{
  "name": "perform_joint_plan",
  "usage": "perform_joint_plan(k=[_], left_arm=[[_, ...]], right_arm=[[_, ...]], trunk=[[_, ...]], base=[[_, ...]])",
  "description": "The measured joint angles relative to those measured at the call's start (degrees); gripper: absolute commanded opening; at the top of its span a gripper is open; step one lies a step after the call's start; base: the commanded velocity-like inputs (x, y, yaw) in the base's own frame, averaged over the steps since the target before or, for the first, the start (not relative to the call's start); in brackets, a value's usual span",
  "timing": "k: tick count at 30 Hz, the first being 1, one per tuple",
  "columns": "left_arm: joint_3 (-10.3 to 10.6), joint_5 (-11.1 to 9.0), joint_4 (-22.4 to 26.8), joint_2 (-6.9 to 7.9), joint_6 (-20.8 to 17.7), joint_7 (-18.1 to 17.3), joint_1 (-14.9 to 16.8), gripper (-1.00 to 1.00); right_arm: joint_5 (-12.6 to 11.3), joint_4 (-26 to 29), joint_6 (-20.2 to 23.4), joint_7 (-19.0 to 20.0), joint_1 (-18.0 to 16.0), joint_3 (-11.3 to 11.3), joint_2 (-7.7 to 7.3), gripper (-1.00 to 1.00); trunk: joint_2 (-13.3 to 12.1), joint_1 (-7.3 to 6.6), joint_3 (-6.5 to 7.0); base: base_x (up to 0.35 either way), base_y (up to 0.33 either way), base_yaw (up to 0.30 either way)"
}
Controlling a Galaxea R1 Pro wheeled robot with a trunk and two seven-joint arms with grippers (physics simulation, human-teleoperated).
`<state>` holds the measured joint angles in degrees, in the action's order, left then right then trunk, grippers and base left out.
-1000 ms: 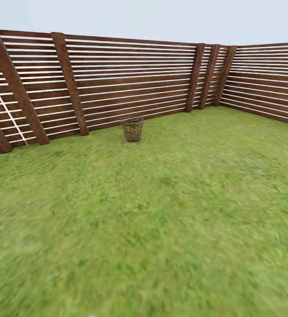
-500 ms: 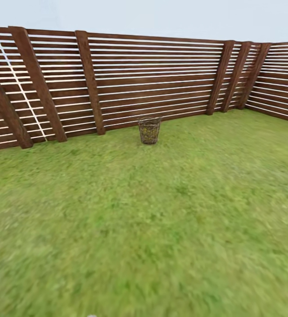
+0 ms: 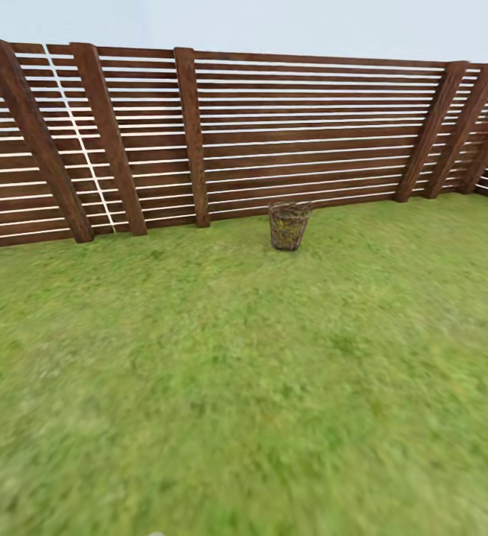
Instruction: Take the three Easter eggs out of the wicker basket on the lawn in the garden, then place them on the lawn next to a single tree (choose any tree) so that all three eggs are next to the same tree and none are left in the basket.
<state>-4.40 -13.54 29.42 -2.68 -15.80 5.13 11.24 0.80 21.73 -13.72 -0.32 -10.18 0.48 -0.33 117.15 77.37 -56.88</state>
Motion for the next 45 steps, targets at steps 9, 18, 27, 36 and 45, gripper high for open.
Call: perform_joint_plan(k=[9, 18, 27, 36, 45], left_arm=[[0.00, -0.01, -0.02, 0.00, -0.03, 0.00, 0.02, 1.00], [0.01, -0.01, -0.04, -0.01, -0.03, 0.00, 0.04, 1.00], [0.01, -0.01, -0.04, -0.01, -0.03, 0.00, 0.03, 1.00], [0.01, -0.01, -0.03, -0.01, -0.03, 0.00, 0.02, 1.00], [0.01, -0.01, -0.02, 0.00, -0.04, 0.00, 0.01, 1.00]], right_arm=[[-0.07, 0.01, 0.01, 0.00, 0.01, -0.05, -0.05, 1.00], [-0.08, 0.04, 0.01, 0.06, 0.03, -0.08, -0.10, 1.00], [-0.08, -0.18, 0.00, 0.08, 0.03, -0.08, -0.10, 1.00], [-0.03, -0.24, 0.01, 0.08, 0.02, -0.08, -0.10, 1.00], [0.00, -0.25, 0.00, 0.08, 0.02, -0.08, -0.10, 1.00]], trunk=[[0.00, 0.00, -0.19], [0.00, 0.00, -0.20], [0.00, 0.00, -0.20], [0.00, 0.00, -0.20], [0.00, 0.00, -0.20]], base=[[0.330, 0.000, 0.164], [0.330, 0.000, -0.196], [0.330, 0.000, -0.291], [0.330, 0.000, -0.228], [0.330, 0.000, -0.012]])
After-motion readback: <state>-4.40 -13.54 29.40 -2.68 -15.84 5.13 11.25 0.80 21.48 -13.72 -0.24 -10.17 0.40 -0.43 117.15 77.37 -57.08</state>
